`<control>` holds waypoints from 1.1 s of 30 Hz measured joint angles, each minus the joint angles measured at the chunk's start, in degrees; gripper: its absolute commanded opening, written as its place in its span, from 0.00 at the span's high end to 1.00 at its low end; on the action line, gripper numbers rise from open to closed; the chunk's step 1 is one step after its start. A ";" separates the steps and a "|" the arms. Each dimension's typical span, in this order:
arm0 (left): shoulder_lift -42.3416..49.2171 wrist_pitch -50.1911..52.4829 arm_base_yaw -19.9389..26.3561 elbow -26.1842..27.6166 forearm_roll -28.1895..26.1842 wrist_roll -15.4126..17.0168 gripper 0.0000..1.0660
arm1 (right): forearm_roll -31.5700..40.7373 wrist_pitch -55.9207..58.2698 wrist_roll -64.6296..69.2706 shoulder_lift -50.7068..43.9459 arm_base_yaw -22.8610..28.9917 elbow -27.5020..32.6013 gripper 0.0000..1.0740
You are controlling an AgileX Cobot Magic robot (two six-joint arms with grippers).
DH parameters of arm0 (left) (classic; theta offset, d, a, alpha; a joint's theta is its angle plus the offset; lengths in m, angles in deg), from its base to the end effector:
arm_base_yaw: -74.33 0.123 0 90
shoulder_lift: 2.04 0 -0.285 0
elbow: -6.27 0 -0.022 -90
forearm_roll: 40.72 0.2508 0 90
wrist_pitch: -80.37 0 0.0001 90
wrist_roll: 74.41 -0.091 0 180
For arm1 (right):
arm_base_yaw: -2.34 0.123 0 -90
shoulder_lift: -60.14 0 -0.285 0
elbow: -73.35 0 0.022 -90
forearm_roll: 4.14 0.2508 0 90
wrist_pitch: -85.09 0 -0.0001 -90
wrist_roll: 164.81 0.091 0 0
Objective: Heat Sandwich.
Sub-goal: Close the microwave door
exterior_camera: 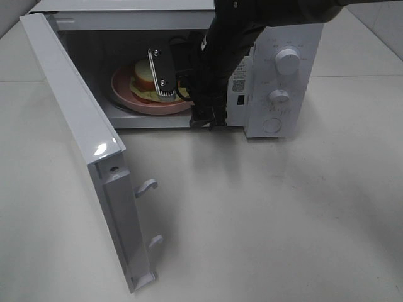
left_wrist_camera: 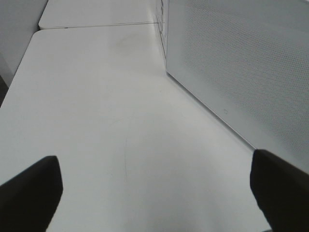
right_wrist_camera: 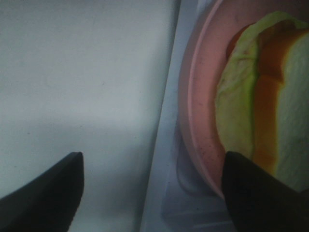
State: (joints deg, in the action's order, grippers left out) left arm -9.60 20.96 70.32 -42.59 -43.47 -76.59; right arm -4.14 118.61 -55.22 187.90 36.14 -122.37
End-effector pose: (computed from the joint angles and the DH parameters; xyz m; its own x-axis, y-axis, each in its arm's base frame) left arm -0.0042 -0.0035 0.2779 -0.4327 0.0440 -0.9005 0.1129 0.9936 -0.0057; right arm 0.3878 0.2596 0.1995 0.2943 -0.9367 -0.1896 -0.8322 -0.1536 -0.5328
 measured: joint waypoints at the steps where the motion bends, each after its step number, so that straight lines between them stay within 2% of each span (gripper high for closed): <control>1: 0.00 0.00 0.00 0.00 0.00 0.00 0.05 | 0.00 -0.06 0.00 -1.55 0.11 2.18 0.29; 21: 0.00 0.00 0.00 0.00 0.00 0.00 0.05 | 0.00 -1.26 8.08 -16.90 0.17 20.23 0.29; 33: 0.00 0.00 0.00 0.00 0.00 0.00 0.05 | 0.00 -1.26 19.82 -27.96 0.17 30.60 0.29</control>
State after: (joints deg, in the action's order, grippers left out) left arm -9.60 20.96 70.32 -42.59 -43.47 -76.59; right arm -4.14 117.35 -35.40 159.94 36.31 -91.77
